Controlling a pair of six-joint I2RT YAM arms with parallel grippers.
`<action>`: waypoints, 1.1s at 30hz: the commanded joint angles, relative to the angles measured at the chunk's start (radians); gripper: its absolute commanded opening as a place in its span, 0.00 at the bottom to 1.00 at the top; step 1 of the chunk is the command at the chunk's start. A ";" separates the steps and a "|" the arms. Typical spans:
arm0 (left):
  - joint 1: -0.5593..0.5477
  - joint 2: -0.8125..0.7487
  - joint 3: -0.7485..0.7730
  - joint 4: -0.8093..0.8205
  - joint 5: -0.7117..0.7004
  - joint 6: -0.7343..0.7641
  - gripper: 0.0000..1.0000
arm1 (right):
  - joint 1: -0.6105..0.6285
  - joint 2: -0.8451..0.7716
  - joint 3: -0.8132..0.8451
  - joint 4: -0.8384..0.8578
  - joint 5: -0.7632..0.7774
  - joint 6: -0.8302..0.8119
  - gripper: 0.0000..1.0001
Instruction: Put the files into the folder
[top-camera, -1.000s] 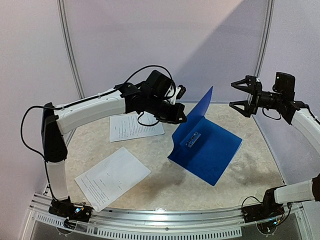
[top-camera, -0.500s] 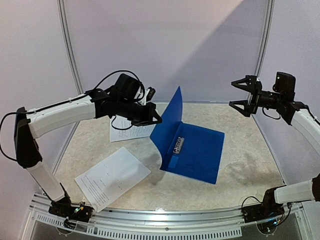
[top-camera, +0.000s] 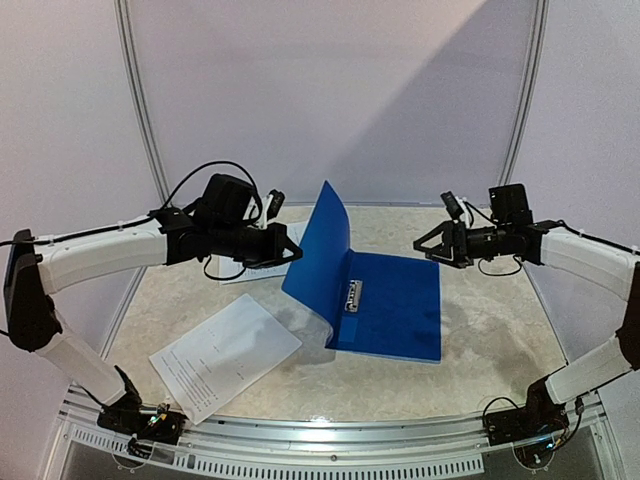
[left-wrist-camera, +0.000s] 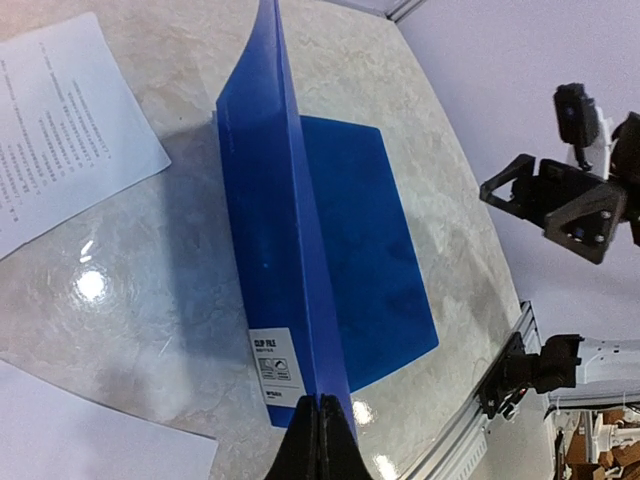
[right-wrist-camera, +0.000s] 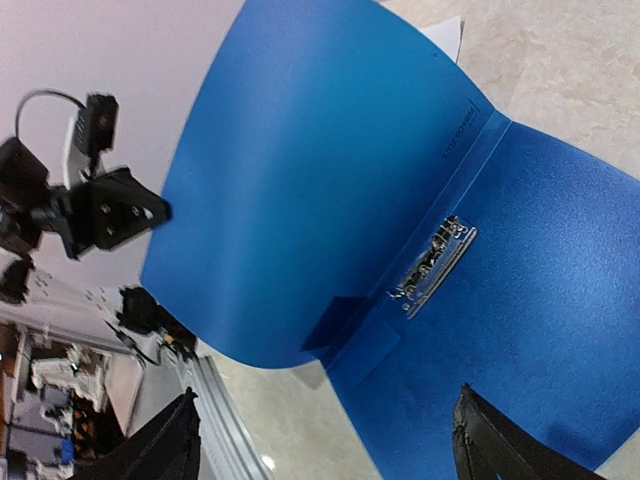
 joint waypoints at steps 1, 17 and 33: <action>-0.004 -0.051 -0.106 -0.067 -0.018 0.031 0.00 | 0.021 0.124 0.019 -0.063 0.055 -0.203 0.81; -0.011 -0.199 -0.417 0.130 0.011 -0.064 0.00 | 0.061 0.242 -0.062 -0.161 0.196 -0.346 0.59; -0.252 -0.411 -0.703 0.391 -0.363 -0.369 0.00 | 0.122 0.439 0.098 -0.288 0.377 -0.526 0.34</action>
